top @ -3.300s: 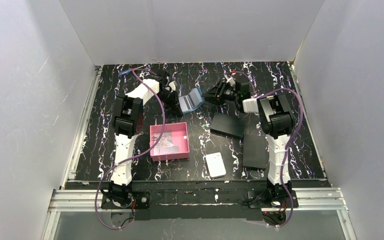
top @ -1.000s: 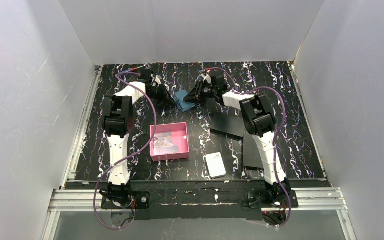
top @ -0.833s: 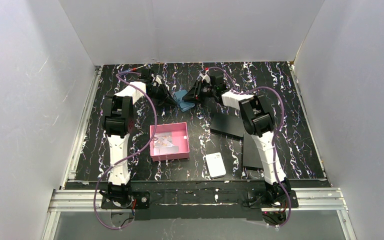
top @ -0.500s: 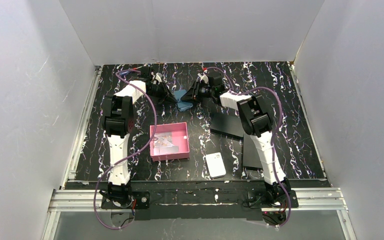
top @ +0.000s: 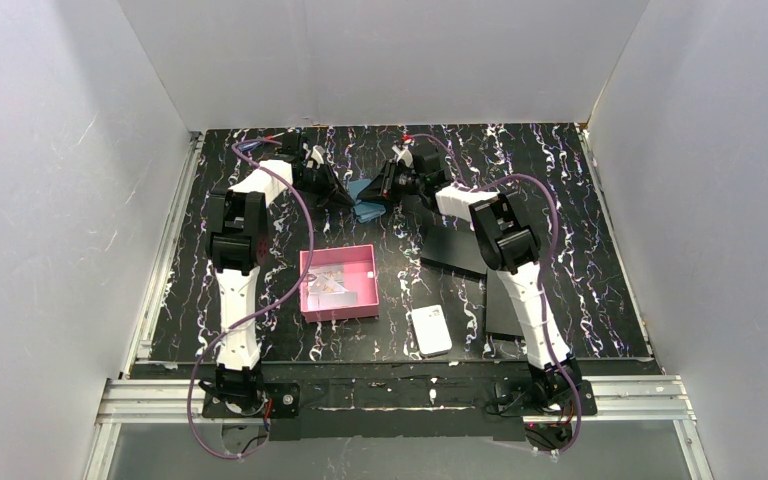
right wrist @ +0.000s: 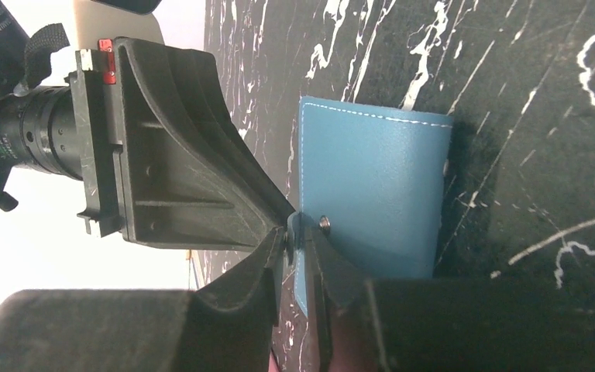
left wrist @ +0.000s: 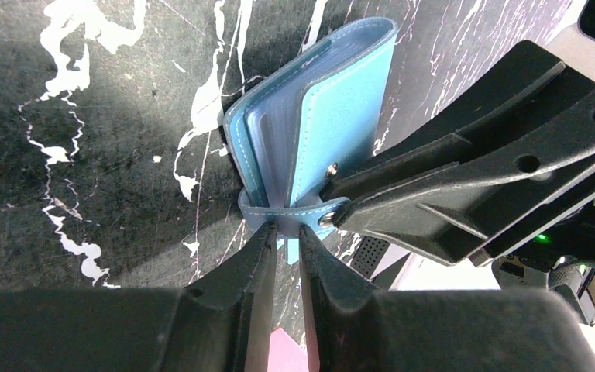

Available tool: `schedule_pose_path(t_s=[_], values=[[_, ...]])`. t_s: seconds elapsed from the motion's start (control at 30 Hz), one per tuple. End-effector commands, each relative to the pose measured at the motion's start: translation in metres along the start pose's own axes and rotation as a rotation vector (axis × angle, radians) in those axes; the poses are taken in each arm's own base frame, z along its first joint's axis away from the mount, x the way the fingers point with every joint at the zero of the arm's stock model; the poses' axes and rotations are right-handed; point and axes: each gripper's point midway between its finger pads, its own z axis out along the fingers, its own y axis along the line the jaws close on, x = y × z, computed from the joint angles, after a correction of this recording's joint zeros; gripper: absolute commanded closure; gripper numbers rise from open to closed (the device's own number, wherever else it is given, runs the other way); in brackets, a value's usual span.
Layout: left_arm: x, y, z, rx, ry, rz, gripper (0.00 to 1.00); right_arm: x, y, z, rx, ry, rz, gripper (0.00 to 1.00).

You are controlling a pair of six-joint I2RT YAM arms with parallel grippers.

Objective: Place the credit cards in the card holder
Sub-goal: Close the card holder at the center of the board.

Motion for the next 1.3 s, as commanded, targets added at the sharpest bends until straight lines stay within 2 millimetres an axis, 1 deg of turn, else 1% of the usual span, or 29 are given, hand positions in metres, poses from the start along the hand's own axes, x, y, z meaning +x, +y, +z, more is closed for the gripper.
schedule_pose_path(t_s=[0.0, 0.07, 0.17, 0.27, 0.33, 0.4, 0.47, 0.53, 0.57, 0.6, 0.7, 0.8, 0.87, 0.93, 1.03, 1.17, 1.27], values=[[0.003, -0.01, 0.002, 0.011, 0.019, 0.028, 0.84, 0.002, 0.002, 0.015, -0.018, -0.004, -0.02, 0.79], [0.003, -0.01, 0.002, 0.009, 0.018, 0.032, 0.84, 0.003, 0.001, 0.014, -0.012, -0.004, -0.016, 0.85], [0.004, -0.012, -0.002, 0.009, 0.022, 0.041, 0.83, 0.004, -0.001, 0.012, 0.001, -0.01, -0.018, 0.99], [0.0, -0.027, -0.016, 0.037, 0.002, 0.06, 0.81, 0.005, -0.005, 0.011, 0.018, -0.007, -0.021, 0.99], [-0.008, -0.039, -0.029, 0.064, -0.037, 0.074, 0.8, 0.006, -0.009, 0.01, 0.03, -0.001, -0.021, 0.99], [-0.022, -0.053, -0.042, 0.098, -0.096, 0.094, 0.8, 0.007, -0.011, 0.009, 0.044, 0.005, -0.033, 0.99], [-0.038, -0.063, -0.048, 0.13, -0.15, 0.108, 0.79, 0.006, -0.013, 0.007, 0.066, 0.007, -0.055, 0.99], [-0.052, -0.072, -0.044, 0.158, -0.178, 0.112, 0.8, 0.003, -0.011, 0.004, 0.079, 0.002, -0.071, 0.99], [-0.058, -0.069, -0.035, 0.165, -0.178, 0.099, 0.81, 0.001, -0.01, 0.004, 0.079, -0.001, -0.078, 0.99], [-0.064, -0.073, -0.034, 0.179, -0.187, 0.092, 0.82, 0.0, -0.009, 0.004, 0.079, -0.003, -0.079, 0.99], [-0.076, -0.072, -0.016, 0.21, -0.184, 0.061, 0.85, -0.001, -0.007, 0.004, 0.082, 0.001, -0.083, 0.99], [-0.079, -0.074, -0.001, 0.217, -0.177, 0.086, 0.89, -0.001, -0.008, 0.003, 0.087, 0.003, -0.084, 0.99], [-0.074, -0.076, 0.01, 0.228, -0.154, 0.107, 0.91, -0.001, -0.007, 0.003, 0.091, 0.004, -0.085, 0.99], [-0.066, -0.07, 0.021, 0.215, -0.124, 0.105, 0.93, -0.004, -0.004, 0.002, 0.097, 0.002, -0.097, 0.99], [-0.056, -0.052, 0.031, 0.175, -0.089, 0.075, 0.96, -0.009, 0.004, -0.003, 0.112, -0.003, -0.124, 0.99], [-0.044, -0.022, 0.035, 0.058, -0.054, 0.064, 1.0, -0.018, 0.013, -0.006, 0.148, 0.0, -0.159, 0.99], [-0.039, -0.007, 0.034, 0.01, -0.047, 0.05, 1.0, -0.023, 0.016, -0.007, 0.168, 0.012, -0.171, 0.99]])
